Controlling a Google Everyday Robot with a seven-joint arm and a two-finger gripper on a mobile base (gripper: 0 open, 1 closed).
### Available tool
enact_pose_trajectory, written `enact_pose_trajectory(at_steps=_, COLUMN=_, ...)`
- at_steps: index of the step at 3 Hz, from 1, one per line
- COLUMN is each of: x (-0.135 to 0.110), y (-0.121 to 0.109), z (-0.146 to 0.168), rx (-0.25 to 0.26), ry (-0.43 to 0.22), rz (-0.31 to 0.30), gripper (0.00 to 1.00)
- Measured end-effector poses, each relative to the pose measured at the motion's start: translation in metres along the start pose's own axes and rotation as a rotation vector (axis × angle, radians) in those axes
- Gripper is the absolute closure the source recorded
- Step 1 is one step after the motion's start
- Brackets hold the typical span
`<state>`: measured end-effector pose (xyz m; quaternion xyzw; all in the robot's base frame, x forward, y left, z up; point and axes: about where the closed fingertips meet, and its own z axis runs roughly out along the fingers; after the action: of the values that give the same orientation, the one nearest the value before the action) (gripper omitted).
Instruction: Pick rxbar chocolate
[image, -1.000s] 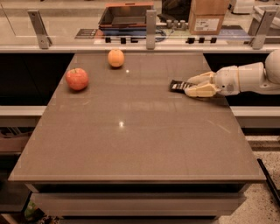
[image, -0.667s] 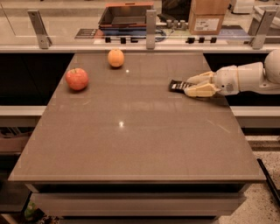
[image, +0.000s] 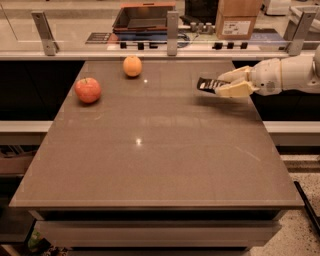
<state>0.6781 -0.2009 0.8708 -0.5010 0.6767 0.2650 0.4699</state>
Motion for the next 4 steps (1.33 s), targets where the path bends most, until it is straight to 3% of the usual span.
enact_pose_trajectory(at_steps=3, x=-0.066, y=0.004, z=-0.045, rx=0.093, ry=0.057, rz=-0.122, gripper=1.0)
enact_pose_trajectory(at_steps=4, x=-0.098, y=0.013, z=-0.059, rx=0.114, ry=0.094, rz=-0.188, gripper=1.0)
